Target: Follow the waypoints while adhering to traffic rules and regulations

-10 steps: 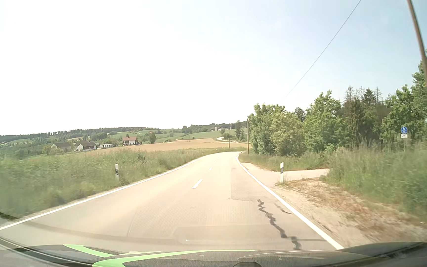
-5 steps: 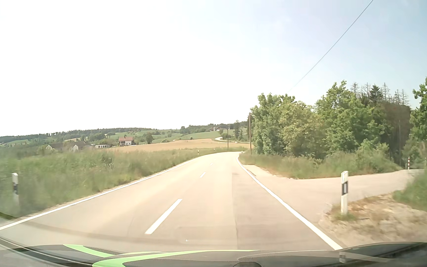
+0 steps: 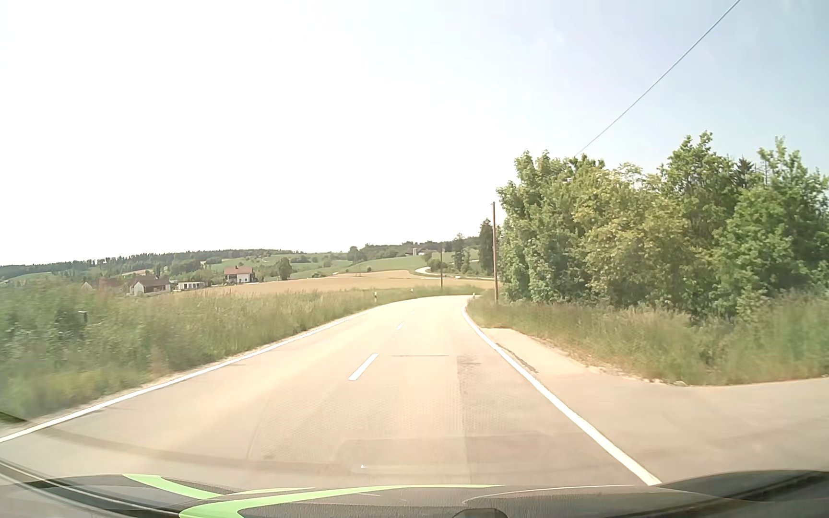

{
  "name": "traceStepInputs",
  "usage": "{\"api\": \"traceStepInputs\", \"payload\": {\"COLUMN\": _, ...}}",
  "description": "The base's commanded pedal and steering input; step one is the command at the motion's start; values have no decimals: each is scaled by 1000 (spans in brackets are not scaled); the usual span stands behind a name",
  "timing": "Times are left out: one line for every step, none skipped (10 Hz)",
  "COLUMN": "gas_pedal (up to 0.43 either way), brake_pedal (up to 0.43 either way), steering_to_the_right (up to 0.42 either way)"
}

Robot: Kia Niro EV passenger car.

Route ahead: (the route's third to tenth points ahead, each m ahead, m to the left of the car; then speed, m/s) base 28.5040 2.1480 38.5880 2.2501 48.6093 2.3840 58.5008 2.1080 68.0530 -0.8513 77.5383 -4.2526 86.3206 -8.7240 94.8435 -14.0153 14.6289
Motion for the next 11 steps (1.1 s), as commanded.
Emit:
{"api": "traceStepInputs", "payload": {"gas_pedal": 0, "brake_pedal": 55, "steering_to_the_right": -1}}
{"api": "traceStepInputs", "payload": {"gas_pedal": 0, "brake_pedal": 61, "steering_to_the_right": -1}}
{"api": "traceStepInputs", "payload": {"gas_pedal": 0, "brake_pedal": 43, "steering_to_the_right": -1}}
{"api": "traceStepInputs", "payload": {"gas_pedal": 0, "brake_pedal": 24, "steering_to_the_right": -1}}
{"api": "traceStepInputs", "payload": {"gas_pedal": 0, "brake_pedal": 24, "steering_to_the_right": -1}}
{"api": "traceStepInputs", "payload": {"gas_pedal": 0, "brake_pedal": 37, "steering_to_the_right": -1}}
{"api": "traceStepInputs", "payload": {"gas_pedal": 0, "brake_pedal": 49, "steering_to_the_right": -1}}
{"api": "traceStepInputs", "payload": {"gas_pedal": 0, "brake_pedal": 55, "steering_to_the_right": -1}}
{"api": "traceStepInputs", "payload": {"gas_pedal": 0, "brake_pedal": 67, "steering_to_the_right": 0}}
{"api": "traceStepInputs", "payload": {"gas_pedal": 0, "brake_pedal": 73, "steering_to_the_right": -1}}
{"api": "traceStepInputs", "payload": {"gas_pedal": 0, "brake_pedal": 73, "steering_to_the_right": 0}}
